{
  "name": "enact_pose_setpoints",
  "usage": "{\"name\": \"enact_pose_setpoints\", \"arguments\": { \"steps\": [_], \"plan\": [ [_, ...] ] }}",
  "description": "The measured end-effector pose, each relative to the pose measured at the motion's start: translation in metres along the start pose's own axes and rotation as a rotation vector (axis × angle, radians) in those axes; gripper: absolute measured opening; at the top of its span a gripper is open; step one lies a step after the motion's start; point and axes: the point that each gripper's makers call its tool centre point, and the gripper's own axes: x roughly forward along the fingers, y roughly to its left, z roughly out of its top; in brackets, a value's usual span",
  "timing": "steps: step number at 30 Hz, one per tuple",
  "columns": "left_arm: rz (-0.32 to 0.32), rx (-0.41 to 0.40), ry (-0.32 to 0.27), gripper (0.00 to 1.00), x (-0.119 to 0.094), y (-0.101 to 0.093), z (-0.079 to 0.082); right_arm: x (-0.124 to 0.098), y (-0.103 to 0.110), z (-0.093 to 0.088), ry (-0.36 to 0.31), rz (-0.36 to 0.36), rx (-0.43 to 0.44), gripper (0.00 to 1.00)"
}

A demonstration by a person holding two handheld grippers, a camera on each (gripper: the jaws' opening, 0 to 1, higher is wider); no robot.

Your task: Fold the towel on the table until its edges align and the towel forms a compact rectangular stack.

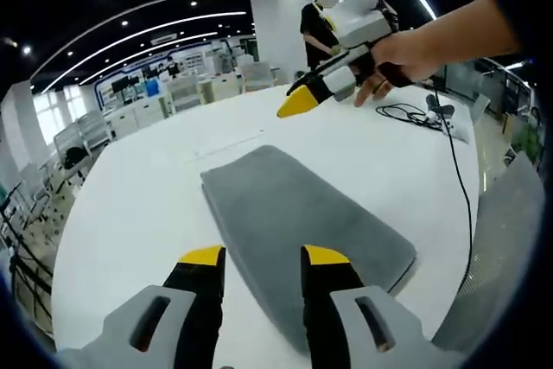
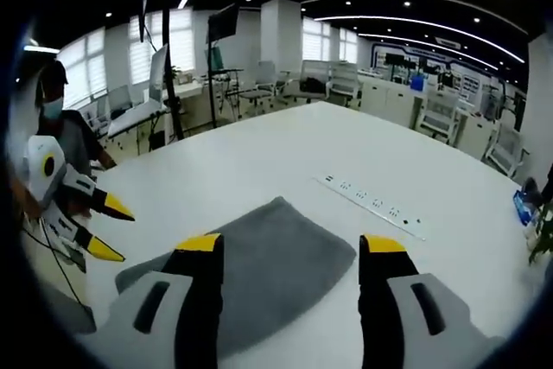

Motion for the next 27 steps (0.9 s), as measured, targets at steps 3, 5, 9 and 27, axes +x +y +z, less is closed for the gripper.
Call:
{"name": "enact_pose_setpoints", "arguments": {
  "steps": [3, 5, 9, 27],
  "plan": [
    [-0.003, 0.012, 0.011, 0.37, 0.003, 0.001, -0.002, -0.002, 0.000, -0.013, 0.029, 0.018, -0.015, 0.61],
    [-0.002, 0.017, 0.019, 0.37, 0.006, 0.003, -0.005, -0.008, 0.006, -0.018, 0.037, 0.021, -0.026, 0.59],
    [-0.006, 0.025, 0.038, 0.37, 0.011, 0.005, -0.011, -0.015, 0.010, -0.032, 0.062, 0.042, -0.026, 0.55],
    [-0.038, 0.039, 0.101, 0.30, 0.036, 0.005, -0.030, -0.015, 0.042, -0.094, 0.155, 0.109, 0.001, 0.42]
  ]
}}
